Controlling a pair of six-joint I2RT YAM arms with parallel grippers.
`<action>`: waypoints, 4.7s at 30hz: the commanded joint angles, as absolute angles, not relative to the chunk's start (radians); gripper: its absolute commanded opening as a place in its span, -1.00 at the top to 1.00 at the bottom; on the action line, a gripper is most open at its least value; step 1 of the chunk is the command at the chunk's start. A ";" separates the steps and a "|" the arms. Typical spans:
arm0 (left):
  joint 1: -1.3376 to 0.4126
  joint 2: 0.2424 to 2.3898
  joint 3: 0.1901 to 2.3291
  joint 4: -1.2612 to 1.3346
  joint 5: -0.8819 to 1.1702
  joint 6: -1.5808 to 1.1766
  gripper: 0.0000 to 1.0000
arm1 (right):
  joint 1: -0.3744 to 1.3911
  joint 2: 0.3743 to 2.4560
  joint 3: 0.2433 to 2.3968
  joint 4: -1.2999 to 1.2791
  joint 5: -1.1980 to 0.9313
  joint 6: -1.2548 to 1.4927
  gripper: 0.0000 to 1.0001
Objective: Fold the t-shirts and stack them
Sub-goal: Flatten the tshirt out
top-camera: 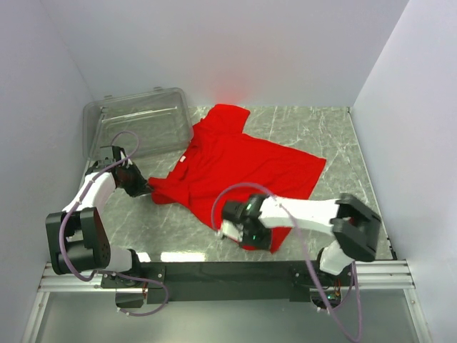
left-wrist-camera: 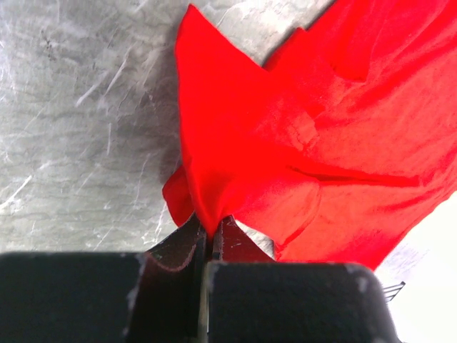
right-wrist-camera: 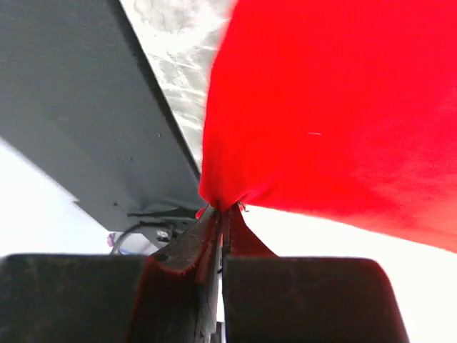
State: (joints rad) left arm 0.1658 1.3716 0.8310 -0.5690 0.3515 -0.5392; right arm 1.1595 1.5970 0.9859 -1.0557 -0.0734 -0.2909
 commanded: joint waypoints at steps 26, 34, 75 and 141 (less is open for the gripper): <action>0.106 1.250 1.248 0.015 0.597 -0.887 0.99 | 0.364 1.058 1.489 -1.177 -0.258 -0.907 1.00; 0.064 1.256 1.517 0.208 0.566 -0.916 0.99 | 0.318 1.083 1.937 -1.031 -0.193 -0.836 1.00; -0.143 1.647 1.744 0.192 0.672 -0.707 0.99 | 0.006 0.999 1.482 -0.621 -0.279 -0.647 1.00; -0.334 1.609 1.597 0.488 0.471 -0.454 0.99 | -0.298 0.782 1.394 -0.721 -0.408 -0.454 1.00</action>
State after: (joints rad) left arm -0.3248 1.5291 1.6161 0.4049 0.4179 -0.3874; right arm -0.2981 0.7635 1.5524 -0.7895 -0.5377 -0.4259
